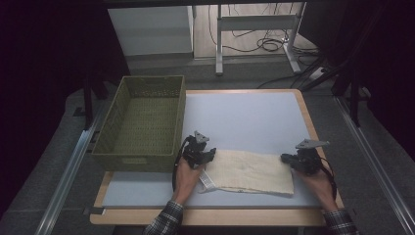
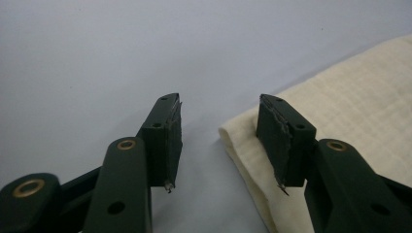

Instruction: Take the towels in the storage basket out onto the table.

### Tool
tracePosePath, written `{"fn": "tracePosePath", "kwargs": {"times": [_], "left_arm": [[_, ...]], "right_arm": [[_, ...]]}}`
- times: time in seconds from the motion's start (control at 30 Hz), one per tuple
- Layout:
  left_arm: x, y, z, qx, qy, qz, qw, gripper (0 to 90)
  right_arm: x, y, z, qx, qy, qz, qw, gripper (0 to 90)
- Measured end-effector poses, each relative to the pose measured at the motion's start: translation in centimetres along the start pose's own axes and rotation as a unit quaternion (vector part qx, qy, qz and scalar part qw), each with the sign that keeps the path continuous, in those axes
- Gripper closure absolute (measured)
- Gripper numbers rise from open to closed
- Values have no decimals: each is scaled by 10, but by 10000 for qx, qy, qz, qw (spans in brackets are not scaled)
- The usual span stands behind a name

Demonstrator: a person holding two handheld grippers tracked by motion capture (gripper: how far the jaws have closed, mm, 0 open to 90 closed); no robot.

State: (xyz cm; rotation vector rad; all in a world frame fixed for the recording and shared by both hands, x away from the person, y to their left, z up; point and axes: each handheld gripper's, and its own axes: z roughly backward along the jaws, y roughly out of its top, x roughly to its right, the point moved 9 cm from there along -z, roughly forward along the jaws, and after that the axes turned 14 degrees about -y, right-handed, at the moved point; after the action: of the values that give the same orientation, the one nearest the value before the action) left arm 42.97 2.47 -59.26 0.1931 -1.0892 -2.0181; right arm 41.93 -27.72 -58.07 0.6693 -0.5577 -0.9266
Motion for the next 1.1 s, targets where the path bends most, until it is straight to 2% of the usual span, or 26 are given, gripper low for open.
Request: {"fn": "tracePosePath", "kwargs": {"times": [0.07, 0.17, 0.3, 0.37, 0.47, 0.6, 0.73, 0.8, 0.87, 0.93, 1.0, 1.1], "left_arm": [[0, 2, 1, 86, -32, 23, 10000, 518], [1, 7, 2, 205, -83, 58, 9997, 512], [3, 13, -1, 260, -184, 45, 9995, 508], [5, 14, -2, 275, -243, 26, 9993, 508], [8, 14, -6, 222, -289, -27, 9993, 506], [5, 12, -12, 82, -210, -122, 9997, 483], [1, 7, -21, -151, -93, -333, 9993, 440], [1, 7, -22, -174, -91, -322, 9993, 414], [-1, 7, -22, -205, -72, -406, 9989, 377], [-3, 7, -22, -217, -95, -358, 9991, 339], [-5, 7, -23, -230, -198, -176, 9994, 304], [-5, 7, -23, -230, -197, -195, 9994, 300]], "right_arm": [[3, 4, 0, 46, -136, 61, 9999, 852], [16, 20, 0, 204, -213, -67, 9995, 851], [31, 37, -12, 262, -392, 58, 9989, 851], [40, 41, -23, 175, -461, 13, 9988, 851], [46, 40, -35, 60, -427, -78, 9990, 847], [46, 40, -39, 68, -334, -228, 9992, 825], [45, 39, -30, 114, -328, -259, 9991, 749], [44, 37, -25, 131, -288, -290, 9991, 713], [43, 34, -20, 113, -240, -322, 9991, 666], [41, 31, -14, 110, -195, -373, 9991, 612], [38, 28, -9, 96, -131, -366, 9992, 586], [28, 23, 2, 101, -22, -305, 9995, 552]]}}
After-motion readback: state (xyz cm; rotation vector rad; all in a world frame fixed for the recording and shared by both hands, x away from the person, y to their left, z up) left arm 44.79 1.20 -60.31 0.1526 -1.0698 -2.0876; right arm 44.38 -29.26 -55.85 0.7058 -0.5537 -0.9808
